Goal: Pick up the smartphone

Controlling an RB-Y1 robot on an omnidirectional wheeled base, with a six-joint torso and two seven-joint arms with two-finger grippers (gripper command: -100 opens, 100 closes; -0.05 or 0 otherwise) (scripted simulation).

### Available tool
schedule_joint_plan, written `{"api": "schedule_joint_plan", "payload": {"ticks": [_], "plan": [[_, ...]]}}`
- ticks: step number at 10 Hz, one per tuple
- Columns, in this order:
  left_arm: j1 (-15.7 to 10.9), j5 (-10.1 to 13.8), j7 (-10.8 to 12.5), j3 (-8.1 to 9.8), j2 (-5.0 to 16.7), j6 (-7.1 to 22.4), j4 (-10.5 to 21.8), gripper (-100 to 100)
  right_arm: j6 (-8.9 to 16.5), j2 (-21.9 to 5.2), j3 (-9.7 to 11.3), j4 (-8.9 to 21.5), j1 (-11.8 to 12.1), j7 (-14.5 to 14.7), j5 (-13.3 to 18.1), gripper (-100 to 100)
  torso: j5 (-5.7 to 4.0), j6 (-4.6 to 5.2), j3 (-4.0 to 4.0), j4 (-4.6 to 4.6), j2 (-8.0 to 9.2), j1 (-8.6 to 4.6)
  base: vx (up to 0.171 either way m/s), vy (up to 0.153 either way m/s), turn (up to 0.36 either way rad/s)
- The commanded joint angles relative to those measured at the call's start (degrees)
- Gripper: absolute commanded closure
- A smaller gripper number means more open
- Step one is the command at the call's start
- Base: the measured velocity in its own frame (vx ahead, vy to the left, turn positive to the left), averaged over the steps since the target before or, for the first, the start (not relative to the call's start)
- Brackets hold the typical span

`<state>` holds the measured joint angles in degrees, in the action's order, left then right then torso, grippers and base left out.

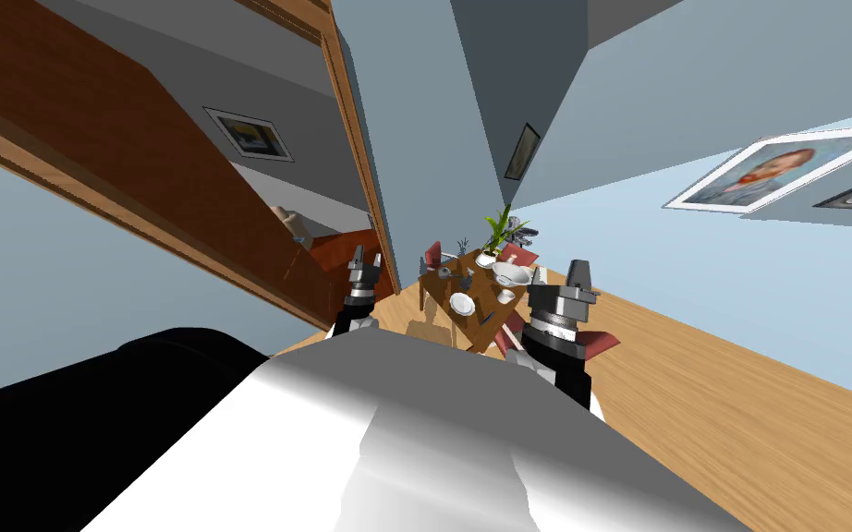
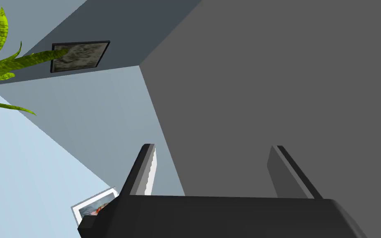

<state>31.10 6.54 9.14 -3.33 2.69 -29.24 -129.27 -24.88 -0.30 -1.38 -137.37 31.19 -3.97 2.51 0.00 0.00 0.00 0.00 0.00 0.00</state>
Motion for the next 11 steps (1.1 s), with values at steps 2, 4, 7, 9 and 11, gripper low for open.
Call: {"api": "schedule_joint_plan", "payload": {"ticks": [2,4,7,9,11], "plan": [[-0.01,0.00,0.00,0.00,0.00,0.00,0.00,0,-0.12,-2.82,0.99,1.18,-0.31,0.85,-0.17,-100,0.01,-0.02,0.03,0.01,0.05,0.05,-0.028,0.024,0.101],[-0.01,0.00,0.00,0.00,0.00,0.00,0.00,0,-0.29,-5.20,2.01,2.53,-0.56,1.75,-0.25,-100,0.02,-0.01,0.06,0.02,0.10,0.10,-0.022,0.024,0.109],[0.00,0.00,0.00,0.00,0.00,0.00,0.00,0,-0.67,-9.53,4.02,5.56,-0.88,3.55,-0.12,-100,0.01,-0.01,0.00,0.00,0.01,0.05,-0.003,0.017,0.148],[0.00,0.00,0.00,0.00,0.00,0.00,0.00,0,-1.02,-12.91,5.60,8.28,-1.00,5.01,0.23,-100,0.01,-0.01,-0.01,-0.01,-0.02,0.07,0.009,0.030,0.170],[0.00,0.00,0.00,0.00,0.00,0.00,0.00,0,-1.45,-16.41,7.31,11.57,-0.98,6.62,0.86,-100,0.02,-0.02,-0.03,-0.01,-0.06,0.11,0.017,0.034,0.203]]}}
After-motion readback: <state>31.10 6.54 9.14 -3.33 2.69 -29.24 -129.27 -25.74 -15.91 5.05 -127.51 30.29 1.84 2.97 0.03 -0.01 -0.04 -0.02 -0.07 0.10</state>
